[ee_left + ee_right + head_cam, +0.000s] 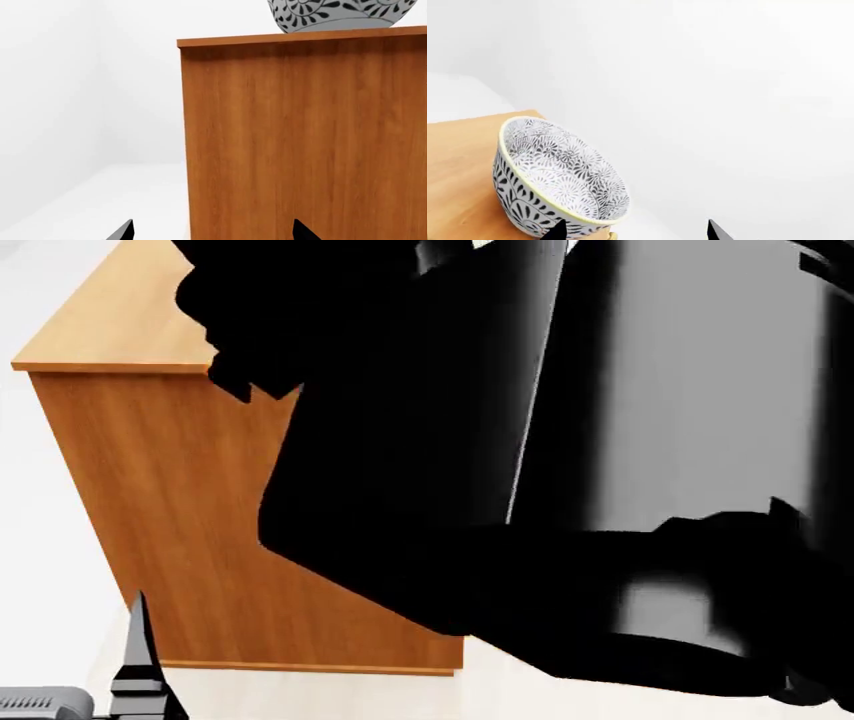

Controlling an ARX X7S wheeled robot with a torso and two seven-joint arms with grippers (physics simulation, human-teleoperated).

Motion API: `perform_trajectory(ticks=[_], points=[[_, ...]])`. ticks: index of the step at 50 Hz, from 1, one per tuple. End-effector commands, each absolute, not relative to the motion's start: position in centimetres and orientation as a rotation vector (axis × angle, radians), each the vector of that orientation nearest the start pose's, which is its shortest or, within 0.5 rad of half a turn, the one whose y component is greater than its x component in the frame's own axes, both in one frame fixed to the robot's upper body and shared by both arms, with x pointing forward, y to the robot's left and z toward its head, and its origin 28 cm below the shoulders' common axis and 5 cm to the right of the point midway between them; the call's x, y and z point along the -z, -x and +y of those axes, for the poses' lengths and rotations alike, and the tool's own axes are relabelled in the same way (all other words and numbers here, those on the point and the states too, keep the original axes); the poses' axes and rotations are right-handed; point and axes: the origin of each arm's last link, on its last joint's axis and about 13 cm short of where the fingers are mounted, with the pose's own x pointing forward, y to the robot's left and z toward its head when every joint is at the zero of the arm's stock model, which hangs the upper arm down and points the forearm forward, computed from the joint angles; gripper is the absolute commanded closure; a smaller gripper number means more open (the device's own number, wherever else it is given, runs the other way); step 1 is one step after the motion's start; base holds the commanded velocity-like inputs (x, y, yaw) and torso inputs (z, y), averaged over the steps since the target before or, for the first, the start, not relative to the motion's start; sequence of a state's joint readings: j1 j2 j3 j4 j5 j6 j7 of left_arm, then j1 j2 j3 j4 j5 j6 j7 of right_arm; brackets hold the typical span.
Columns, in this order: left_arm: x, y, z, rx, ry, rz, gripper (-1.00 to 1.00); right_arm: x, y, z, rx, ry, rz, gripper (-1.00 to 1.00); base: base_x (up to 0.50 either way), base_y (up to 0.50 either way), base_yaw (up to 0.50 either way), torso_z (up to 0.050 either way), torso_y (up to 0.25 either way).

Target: Put the bowl on the top of the cabinet.

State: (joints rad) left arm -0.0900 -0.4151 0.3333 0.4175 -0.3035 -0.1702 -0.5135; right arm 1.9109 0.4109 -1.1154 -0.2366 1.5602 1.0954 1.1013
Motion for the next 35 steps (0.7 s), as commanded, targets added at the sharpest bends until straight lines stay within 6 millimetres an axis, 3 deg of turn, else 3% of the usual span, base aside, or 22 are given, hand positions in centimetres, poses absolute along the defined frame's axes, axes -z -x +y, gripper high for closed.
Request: perform_trajectory(ticks=[1, 7, 13, 18, 24, 35], points=[[-9.3, -21.1, 21.1, -0.063, -0.045, -0.209, -1.00, -37.2, -20.4, -6.4, -0.009, 0.586, -0.334, -1.00, 0.00, 0.00, 0.00, 0.000, 0.000], [-9.2, -21.2, 21.2, -0.073, -0.049, -0.206, -1.00, -35.3, -19.0, -8.7, 0.005, 0.488, -0.373, -1.00, 0.00, 0.00, 0.00, 0.000, 0.000], [-9.3, -21.2, 21.3, -0.077, -0.048, -0.209, -1.00, -31.6, -18.8, -9.8, 0.005, 0.476, -0.355, -1.00, 0.00, 0.00, 0.00, 0.000, 0.000], [-9.3, -21.2, 21.3, -0.077, -0.045, -0.210, -1.00, -27.4, -19.3, -10.0, 0.011, 0.480, -0.327, -1.00, 0.00, 0.00, 0.00, 0.000, 0.000], [-9.3, -21.1, 21.5, -0.083, -0.047, -0.210, -1.00, -23.8, -20.4, -10.4, 0.024, 0.447, -0.268, -1.00, 0.00, 0.00, 0.00, 0.000, 0.000], [-9.4, -21.2, 21.3, -0.083, -0.054, -0.213, -1.00, -19.3, -21.5, -11.6, 0.037, 0.394, -0.175, -1.00, 0.00, 0.00, 0.00, 0.000, 0.000]])
